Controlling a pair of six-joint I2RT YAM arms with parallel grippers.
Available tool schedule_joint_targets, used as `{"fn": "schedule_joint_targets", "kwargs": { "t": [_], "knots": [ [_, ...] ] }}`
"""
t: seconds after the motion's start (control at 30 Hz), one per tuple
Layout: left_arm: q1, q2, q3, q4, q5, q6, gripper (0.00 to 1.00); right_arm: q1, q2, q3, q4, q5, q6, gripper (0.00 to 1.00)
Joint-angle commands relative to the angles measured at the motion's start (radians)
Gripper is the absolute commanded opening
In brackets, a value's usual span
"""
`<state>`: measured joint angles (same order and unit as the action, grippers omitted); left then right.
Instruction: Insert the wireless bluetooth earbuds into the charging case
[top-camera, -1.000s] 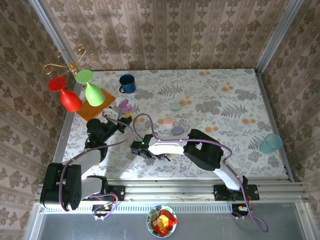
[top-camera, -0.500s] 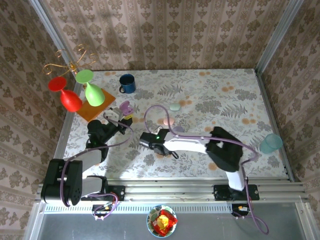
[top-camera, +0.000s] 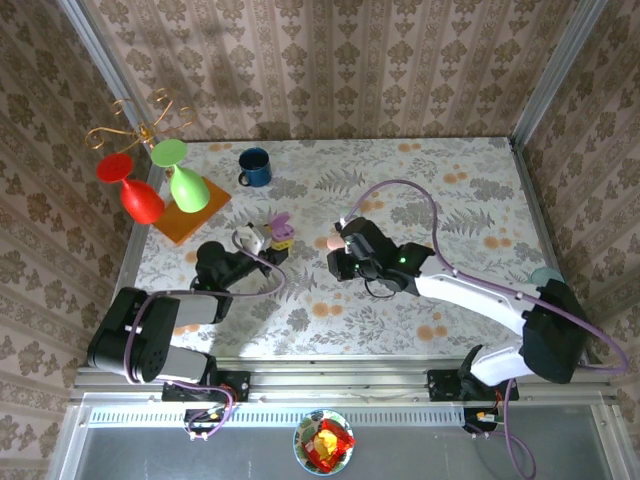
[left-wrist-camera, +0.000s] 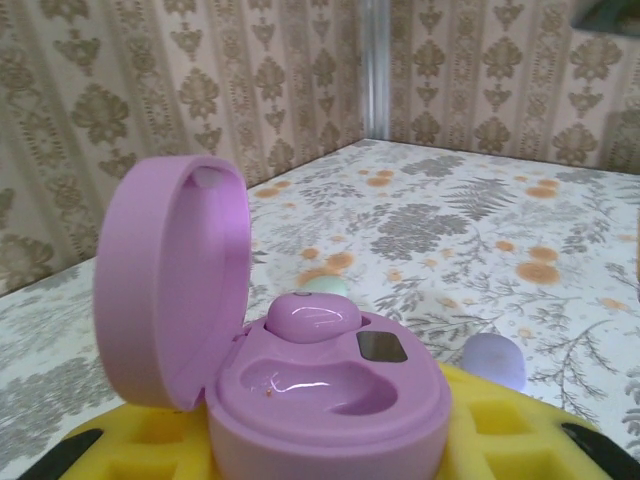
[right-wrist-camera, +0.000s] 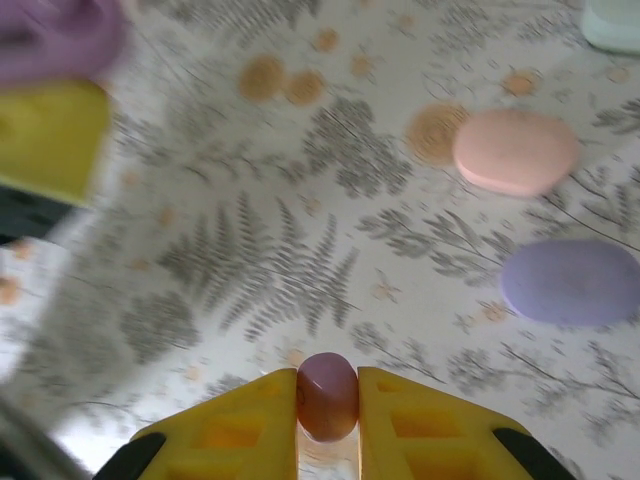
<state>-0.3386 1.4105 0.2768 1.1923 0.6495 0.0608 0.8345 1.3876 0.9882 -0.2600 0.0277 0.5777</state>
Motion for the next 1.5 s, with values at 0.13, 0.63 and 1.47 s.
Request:
{"fn": "schedule_joint_targets", "kwargs": {
  "t": [0.13, 0.63, 1.47],
  "knots": [
    [-0.081, 0.050, 0.039, 0.083, 0.053, 0.091, 0.19, -0.022, -0.090, -0.050, 0.267, -0.219, 0.057, 0.21],
    [-0.177, 0.046, 0.053, 0.084, 0.112, 0.170, 0.19, -0.040, -0.020, 0.000, 0.338, -0.281, 0.061, 0.20],
    [-0.187, 0.018, 0.052, 0.083, 0.100, 0.162, 0.19, -0.056, 0.061, 0.000, 0.348, -0.298, 0.089, 0.25]
  ]
}}
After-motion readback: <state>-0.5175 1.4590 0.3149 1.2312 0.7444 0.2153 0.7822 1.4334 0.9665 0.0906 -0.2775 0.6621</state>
